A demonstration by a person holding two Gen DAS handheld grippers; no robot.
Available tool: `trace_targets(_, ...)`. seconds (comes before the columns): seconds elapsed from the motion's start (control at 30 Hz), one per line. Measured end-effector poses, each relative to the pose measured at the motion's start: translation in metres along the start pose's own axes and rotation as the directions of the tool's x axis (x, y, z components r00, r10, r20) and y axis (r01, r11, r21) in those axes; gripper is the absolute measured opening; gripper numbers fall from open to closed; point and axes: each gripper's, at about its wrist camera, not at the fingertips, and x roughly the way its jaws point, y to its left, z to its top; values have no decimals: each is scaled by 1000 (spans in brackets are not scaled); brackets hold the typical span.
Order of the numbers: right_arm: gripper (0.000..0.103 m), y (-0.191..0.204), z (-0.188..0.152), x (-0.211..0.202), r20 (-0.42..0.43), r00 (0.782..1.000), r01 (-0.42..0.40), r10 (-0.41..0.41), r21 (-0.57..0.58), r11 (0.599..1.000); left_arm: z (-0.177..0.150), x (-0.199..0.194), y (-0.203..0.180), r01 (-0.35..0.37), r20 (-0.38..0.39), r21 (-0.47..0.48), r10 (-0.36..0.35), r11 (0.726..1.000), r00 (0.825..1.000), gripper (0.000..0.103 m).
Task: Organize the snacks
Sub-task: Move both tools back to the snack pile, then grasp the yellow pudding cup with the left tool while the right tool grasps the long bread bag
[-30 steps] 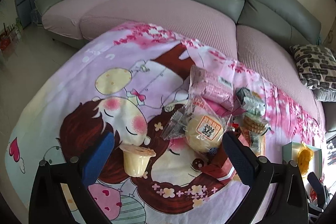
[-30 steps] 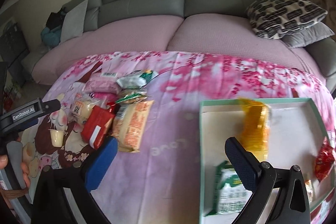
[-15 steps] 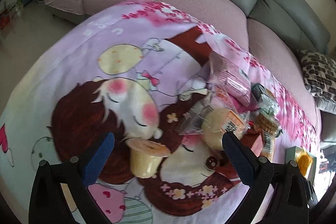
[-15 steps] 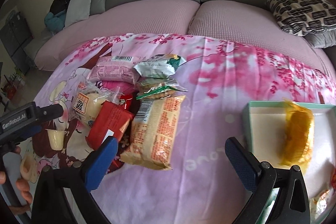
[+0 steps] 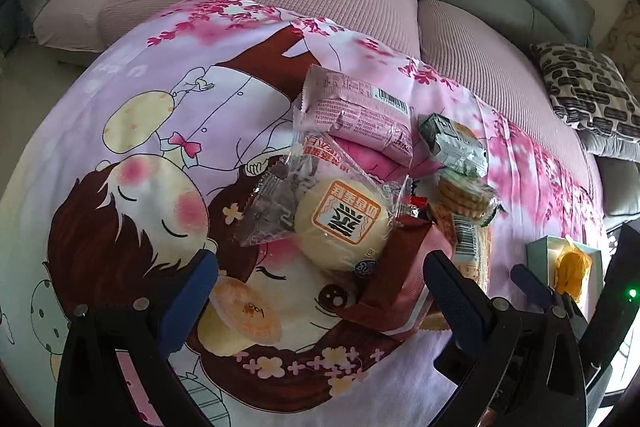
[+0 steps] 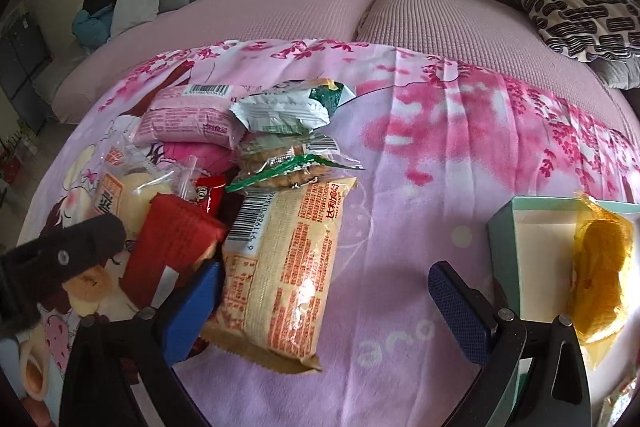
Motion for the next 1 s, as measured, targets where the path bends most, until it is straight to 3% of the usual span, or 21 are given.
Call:
trace_targets(0.27, 103, 2, -1, 6, 2, 1000, 6, -6, -9, 1000, 3, -26, 41, -12, 70, -122, 21, 993, 997, 102)
trace_targets(0.37, 103, 2, -2, 6, 5, 1000, 7, -7, -10, 1000, 1, -19, 54, -36, 42, -166, 44, 985, 998, 102)
trace_targets(0.5, 100, 2, -3, 6, 11, 1000, 6, -6, -10, 1000, -2, -9, 53, -60, -2, -144, 60, 988, 998, 102)
trace_targets(0.73, 85, 2, -3, 3, 24, 1000, -8, 8, -12, 1000, -14, 7, 38, -73, -79, -67, 68, 995, 995, 84)
trace_targets(0.8, 80, 3, -3, 3, 27, 1000, -15, 15, -11, 1000, -18, 8, 41, -76, -93, -81, 69, 994, 993, 72)
trace_targets(0.9, 69, 4, -4, 2, 34, 999, -31, 31, -14, 999, -23, 10, 44, -73, -107, -95, 63, 993, 992, 68)
trace_targets(0.97, 55, 7, -4, 1, 37, 998, -48, 49, -22, 999, -27, 11, 44, -74, -112, -98, 63, 992, 992, 67)
trace_targets(1.0, 52, 8, -5, 0, 38, 998, -58, 59, -27, 998, -29, 9, 44, -75, -110, -97, 64, 992, 992, 61)
